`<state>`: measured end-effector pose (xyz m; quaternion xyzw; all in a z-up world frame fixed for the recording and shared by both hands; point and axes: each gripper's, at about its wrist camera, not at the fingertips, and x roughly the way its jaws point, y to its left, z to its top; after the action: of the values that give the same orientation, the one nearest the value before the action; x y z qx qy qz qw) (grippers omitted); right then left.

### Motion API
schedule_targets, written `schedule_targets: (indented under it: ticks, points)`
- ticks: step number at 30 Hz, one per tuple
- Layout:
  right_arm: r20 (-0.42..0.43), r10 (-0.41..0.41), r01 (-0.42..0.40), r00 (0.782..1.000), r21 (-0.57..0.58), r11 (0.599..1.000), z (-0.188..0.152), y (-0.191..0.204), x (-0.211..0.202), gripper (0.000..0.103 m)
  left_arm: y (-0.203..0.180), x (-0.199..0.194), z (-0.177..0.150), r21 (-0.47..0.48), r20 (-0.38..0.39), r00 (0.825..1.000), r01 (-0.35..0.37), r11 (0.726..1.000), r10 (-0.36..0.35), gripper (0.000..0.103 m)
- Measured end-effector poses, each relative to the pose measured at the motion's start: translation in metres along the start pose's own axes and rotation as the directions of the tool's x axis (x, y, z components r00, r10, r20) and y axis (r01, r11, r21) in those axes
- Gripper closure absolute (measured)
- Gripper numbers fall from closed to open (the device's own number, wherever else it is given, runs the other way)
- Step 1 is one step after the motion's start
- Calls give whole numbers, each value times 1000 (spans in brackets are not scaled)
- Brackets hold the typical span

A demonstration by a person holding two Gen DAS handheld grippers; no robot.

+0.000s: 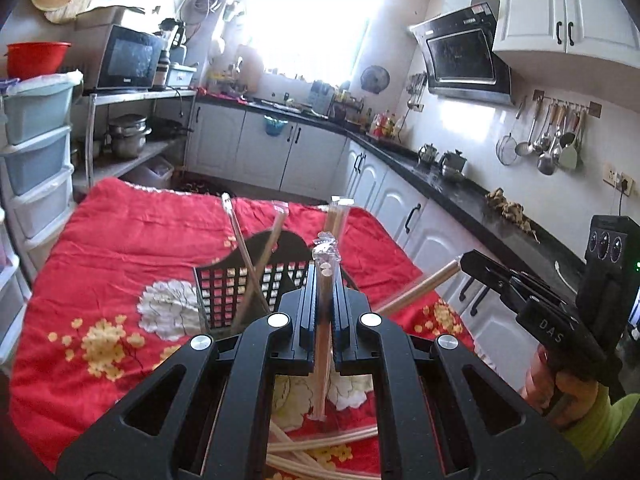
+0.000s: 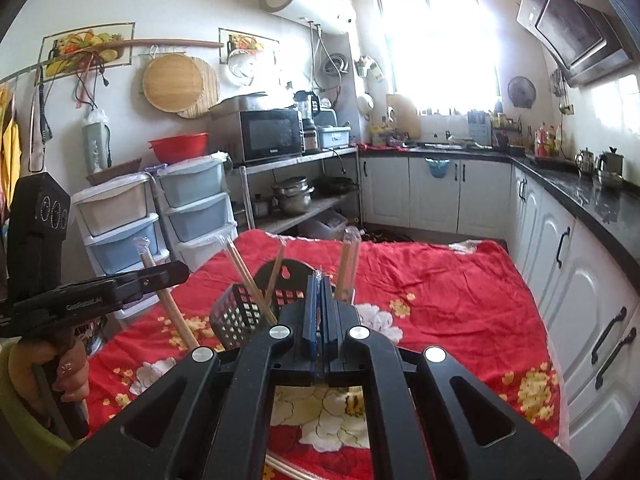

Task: Organize utensils
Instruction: 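Lift the chopsticks upright with both tools and carry them above the caddy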

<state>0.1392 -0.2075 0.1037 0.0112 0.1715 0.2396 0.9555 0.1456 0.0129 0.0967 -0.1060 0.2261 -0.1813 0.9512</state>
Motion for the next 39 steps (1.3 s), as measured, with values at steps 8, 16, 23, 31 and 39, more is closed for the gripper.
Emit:
schedule_targets:
  ticks: [8,16,23,31,39]
  points:
    - [47,6,-5,999,-10,1000,16,1,-8,101,4,-12,24,3,71,997,-14,1000,14,100]
    - [105,14,-12,994,-21,1000,34,4,-20,101,3,-25,46,3,147,989,-26,1000,25,100]
    - [151,12,-7,988,-35,999,52,7,-25,101,3,-37,69,19,220,973,-67,998,62,100]
    - [190,7,-1,982,-33,999,64,7,-26,101,9,-36,82,0,269,958,-98,995,95,100]
    - [217,13,-7,976,-25,1000,75,7,-23,101,7,-32,83,12,317,938,-150,989,138,100]
